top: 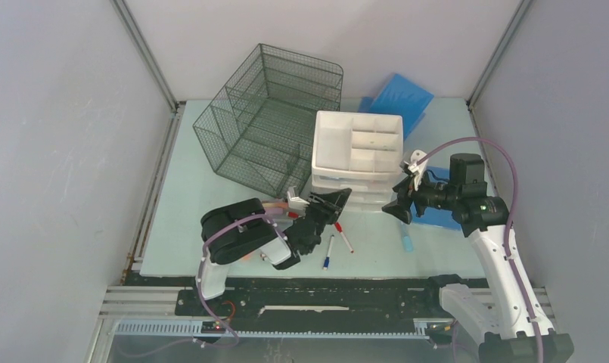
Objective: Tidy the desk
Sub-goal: Move the storage box to the center of the board, then open the drawer in the storage box.
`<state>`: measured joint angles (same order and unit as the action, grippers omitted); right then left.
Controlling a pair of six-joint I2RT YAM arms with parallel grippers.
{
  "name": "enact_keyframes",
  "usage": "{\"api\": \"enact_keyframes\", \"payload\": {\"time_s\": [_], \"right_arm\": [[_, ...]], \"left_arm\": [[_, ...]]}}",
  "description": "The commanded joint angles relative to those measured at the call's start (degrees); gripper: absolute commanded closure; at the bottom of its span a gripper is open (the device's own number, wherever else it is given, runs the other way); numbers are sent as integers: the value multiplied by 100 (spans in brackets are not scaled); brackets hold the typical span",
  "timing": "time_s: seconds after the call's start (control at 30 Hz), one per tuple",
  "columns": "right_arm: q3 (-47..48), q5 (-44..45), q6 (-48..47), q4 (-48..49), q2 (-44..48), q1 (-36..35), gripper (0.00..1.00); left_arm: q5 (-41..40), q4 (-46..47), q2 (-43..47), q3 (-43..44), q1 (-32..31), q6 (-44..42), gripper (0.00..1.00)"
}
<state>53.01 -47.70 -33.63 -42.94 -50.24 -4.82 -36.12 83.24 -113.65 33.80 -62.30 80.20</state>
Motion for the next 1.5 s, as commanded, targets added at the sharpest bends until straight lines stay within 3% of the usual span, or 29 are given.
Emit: {"api": "enact_keyframes", "payload": {"time_s": [0.0,0.47,0.87,1.0,1.13,1.23,1.33,1.47], "right_arm": [[199,-464,-341,-150,116,4,27],[201,-565,-717,-325,-21,-221,27],[197,-661,-794,-402,-24,-197,26],[195,-798,-803,-443,-201,-252,26],[381,-248,-917,-406,-244,-715,25],[1055,633,-1314,-721,-240,-1310,17],[1819,1222,-1663,-962,-534,-1877,7],[2814,2065,-2094,-1548,-1551,-2499,6]], "left_arm": [[167,414,344,-130,-83,150,46],[245,414,727,-786,-292,227,48],[156,413,994,-1408,-599,378,45],[170,413,1331,-1564,-594,-479,43],[426,399,2044,-1787,-590,-2071,40],[728,386,2477,-1952,-571,-3059,32],[1119,392,2740,-2164,-418,-3476,28],[1394,386,3286,-2484,-155,-3834,16]]}}
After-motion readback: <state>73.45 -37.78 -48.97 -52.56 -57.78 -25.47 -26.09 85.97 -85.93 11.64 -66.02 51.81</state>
